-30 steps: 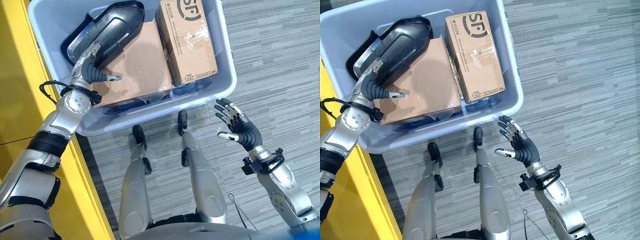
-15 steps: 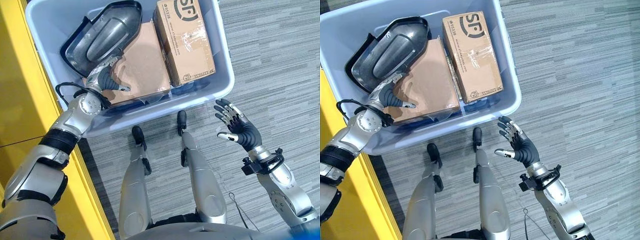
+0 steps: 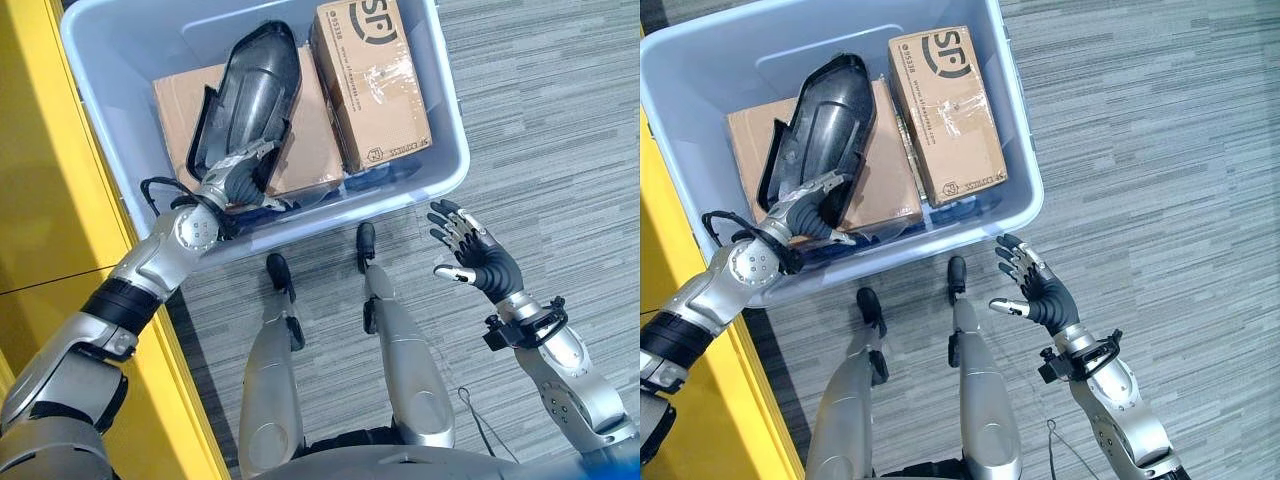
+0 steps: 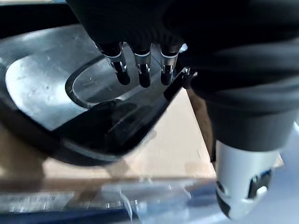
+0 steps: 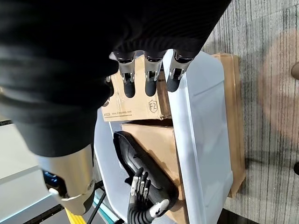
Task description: Move parts from the plastic box to the shelf.
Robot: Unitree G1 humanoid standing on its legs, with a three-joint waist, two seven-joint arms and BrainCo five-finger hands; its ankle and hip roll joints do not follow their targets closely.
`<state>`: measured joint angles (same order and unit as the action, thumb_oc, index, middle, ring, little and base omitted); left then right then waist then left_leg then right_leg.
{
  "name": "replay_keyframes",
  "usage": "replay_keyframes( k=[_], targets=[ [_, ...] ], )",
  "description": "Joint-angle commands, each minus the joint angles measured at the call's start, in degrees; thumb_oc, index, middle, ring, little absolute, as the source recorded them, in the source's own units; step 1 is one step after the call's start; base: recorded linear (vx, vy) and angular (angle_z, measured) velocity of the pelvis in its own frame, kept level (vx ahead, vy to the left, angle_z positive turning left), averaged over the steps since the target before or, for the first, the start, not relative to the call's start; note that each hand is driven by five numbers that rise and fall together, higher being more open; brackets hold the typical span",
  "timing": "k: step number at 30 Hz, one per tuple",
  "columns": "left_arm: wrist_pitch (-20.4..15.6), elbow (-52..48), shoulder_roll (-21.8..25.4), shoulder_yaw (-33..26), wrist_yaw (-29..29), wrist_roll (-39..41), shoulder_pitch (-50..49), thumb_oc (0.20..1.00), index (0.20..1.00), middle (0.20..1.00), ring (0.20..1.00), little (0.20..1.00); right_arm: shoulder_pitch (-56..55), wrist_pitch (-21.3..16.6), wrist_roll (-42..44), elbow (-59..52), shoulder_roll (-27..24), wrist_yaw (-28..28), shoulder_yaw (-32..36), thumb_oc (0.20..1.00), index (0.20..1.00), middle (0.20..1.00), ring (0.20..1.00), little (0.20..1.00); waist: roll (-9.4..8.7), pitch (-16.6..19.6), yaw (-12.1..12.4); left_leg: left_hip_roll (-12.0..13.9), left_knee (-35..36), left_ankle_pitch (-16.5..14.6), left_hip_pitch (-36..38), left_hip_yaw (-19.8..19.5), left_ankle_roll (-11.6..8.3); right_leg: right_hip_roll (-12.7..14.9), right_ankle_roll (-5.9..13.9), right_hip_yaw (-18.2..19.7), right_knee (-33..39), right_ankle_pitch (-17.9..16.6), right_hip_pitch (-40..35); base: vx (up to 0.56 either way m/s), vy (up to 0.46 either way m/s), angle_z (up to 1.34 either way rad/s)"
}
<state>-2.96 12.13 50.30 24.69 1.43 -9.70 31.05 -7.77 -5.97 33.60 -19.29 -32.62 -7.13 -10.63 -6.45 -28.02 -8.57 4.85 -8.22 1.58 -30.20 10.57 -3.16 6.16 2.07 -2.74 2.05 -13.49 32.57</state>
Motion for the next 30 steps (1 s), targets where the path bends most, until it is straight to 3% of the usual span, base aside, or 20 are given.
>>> replay_keyframes(
  k=[1,12,16,30],
  targets=[
    [-3.5,-4.41,2.12,-4.9,-1.03,2.89,-0.96,1.0,1.0,1.0,1.0,1.0,-3.33,-1.74,0.5,-4.75,-0.93,-0.99,3.47,1.0,1.0,1.0,1.0,1.0,0.72,0.97,-0.44,0.73,-2.91,-0.46,-0.13,-1.58,-0.49,3.76,6.09,1.74,-7.94,6.93,-3.24,0.0,0.0,0.0],
    [-9.75,-18.18,7.32,-17.82,5.71,14.53,-8.24,1.0,1.0,1.0,1.0,1.0,-5.25,-2.86,0.44,-6.03,-2.8,-1.53,4.6,1.0,1.0,1.0,1.0,1.0,1.47,1.15,0.65,0.54,-3.05,-0.41,-0.19,-1.97,-0.56,3.86,5.94,1.47,-8.17,7.1,-3.44,0.0,0.0,0.0],
    [-11.21,-19.04,3.47,-21.14,11.18,16.1,-9.86,1.0,1.0,1.0,1.0,1.0,-5.14,-3.66,0.28,-6.02,-3.08,-1.07,4.06,1.0,1.0,1.0,1.0,1.0,1.54,1.06,1.02,0.4,-3.05,-0.31,-0.36,-2.11,-0.52,3.86,5.88,1.28,-8.2,7.01,-3.38,0.0,0.0,0.0],
    [-5.86,-4.92,-13.16,-17.75,21.21,3.39,-4.27,1.0,1.0,1.0,1.0,1.0,-0.44,-4.23,-0.16,-5.31,-2.5,1.57,1.16,1.0,1.0,1.0,1.0,1.0,-0.23,0.56,0.65,0.69,-3.54,-0.32,-1.34,-2.35,-0.23,3.58,5.69,1.38,-8.52,7.0,-2.49,0.0,0.0,0.0]
  ],
)
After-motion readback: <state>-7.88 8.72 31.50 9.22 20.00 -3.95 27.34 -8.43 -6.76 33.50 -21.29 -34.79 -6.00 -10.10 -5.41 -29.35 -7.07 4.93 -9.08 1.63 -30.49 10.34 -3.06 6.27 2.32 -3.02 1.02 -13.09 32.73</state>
